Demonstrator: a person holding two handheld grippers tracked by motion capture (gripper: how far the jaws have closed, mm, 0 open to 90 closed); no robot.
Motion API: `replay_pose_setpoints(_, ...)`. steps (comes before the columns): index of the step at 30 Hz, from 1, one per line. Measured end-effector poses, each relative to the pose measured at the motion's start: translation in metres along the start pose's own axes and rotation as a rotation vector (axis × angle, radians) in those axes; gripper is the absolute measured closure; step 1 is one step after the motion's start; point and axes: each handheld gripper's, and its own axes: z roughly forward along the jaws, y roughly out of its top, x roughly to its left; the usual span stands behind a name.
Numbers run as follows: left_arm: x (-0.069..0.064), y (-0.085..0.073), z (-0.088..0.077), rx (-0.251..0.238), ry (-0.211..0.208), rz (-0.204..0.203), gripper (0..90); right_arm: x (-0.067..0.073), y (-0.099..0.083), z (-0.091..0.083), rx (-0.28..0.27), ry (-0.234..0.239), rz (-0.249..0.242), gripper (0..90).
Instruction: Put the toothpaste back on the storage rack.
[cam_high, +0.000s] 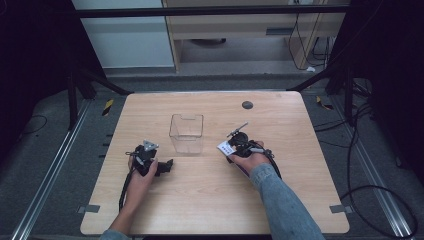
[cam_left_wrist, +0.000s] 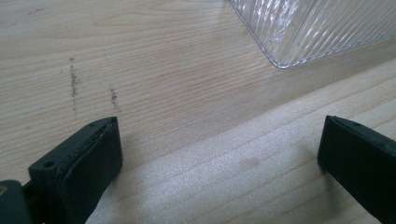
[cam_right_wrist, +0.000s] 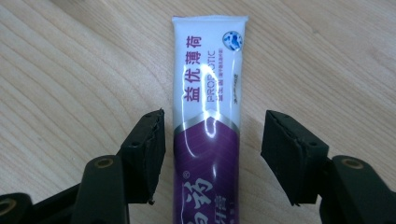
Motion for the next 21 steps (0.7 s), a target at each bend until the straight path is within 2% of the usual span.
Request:
replay_pose_setpoints(7,0.0,0.0001,0.0004,-0.003,-0.001,-0.001,0.0,0.0004,0.002,0.0023,0.009,0.002,0.01,42.6)
replay_pose_setpoints(12,0.0,0.0001,0.0004,-0.003,0.0,0.0,0.0,0.0037,0.0036,0.0062,0.022,0.006,-0.002,44.3)
replay_pose_setpoints(16,0.0001,0.0001,0.0004,-0.002,-0.001,0.0,0.0,0.0033,0.0064,0.0067,0.019,0.01,0.02,45.8)
replay_pose_setpoints(21,0.0,0.0001,0.0004,-0.002,-0.001,0.0,0.0,0.0041,0.0076,0.0089,0.029,0.009,0.016,45.8)
